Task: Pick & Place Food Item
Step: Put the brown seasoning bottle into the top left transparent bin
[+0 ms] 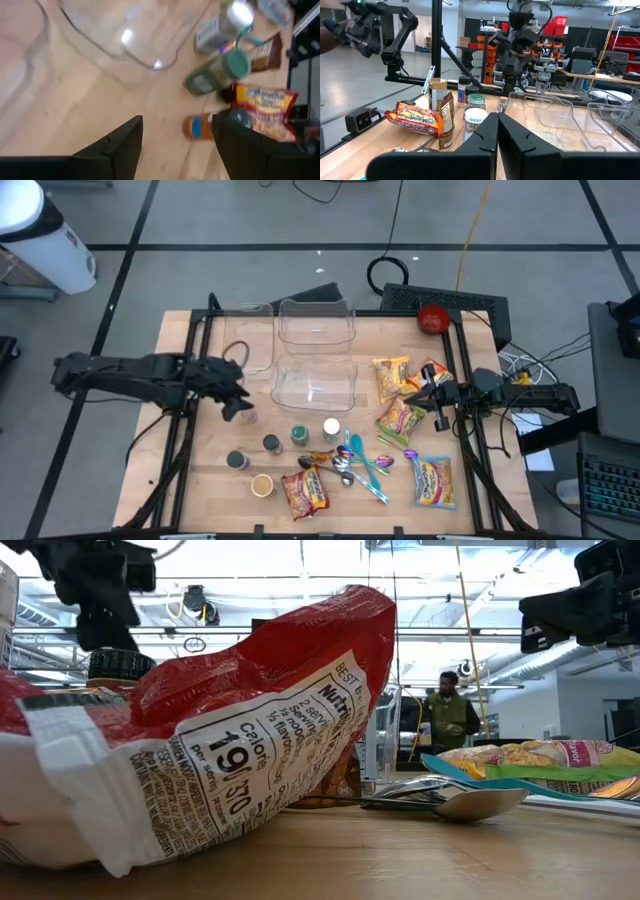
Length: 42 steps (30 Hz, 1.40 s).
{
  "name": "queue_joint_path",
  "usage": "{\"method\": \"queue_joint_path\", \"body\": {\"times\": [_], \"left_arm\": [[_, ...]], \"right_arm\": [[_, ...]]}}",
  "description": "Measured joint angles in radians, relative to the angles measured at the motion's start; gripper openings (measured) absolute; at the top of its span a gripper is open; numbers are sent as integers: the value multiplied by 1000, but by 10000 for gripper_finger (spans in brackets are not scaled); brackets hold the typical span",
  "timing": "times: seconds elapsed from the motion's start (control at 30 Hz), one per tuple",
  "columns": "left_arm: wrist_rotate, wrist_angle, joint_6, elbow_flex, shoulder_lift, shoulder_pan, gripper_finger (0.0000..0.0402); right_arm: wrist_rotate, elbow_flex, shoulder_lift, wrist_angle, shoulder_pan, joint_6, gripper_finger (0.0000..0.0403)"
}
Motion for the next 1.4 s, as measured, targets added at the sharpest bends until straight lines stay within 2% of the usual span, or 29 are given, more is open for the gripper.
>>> {"method": "queue_joint_path", "body": {"times": [0.17,0.33,0.8,1.13,1.23,1.4], "left_arm": [[4,-8,-36,0,131,-14,225],[4,-23,-36,0,211,-22,210],[0,-118,-71,0,274,-31,186],[-46,-109,-112,0,274,-67,206],[-67,-109,-196,0,282,-65,223],[-9,-120,-240,-1,358,-69,266]], "right_arm": [[0,0,0,0,0,0,0],[0,0,0,0,0,0,0],[0,0,0,0,0,0,0],[0,0,0,0,0,0,0],[0,0,0,0,0,0,0],[0,0,0,0,0,0,0]]}}
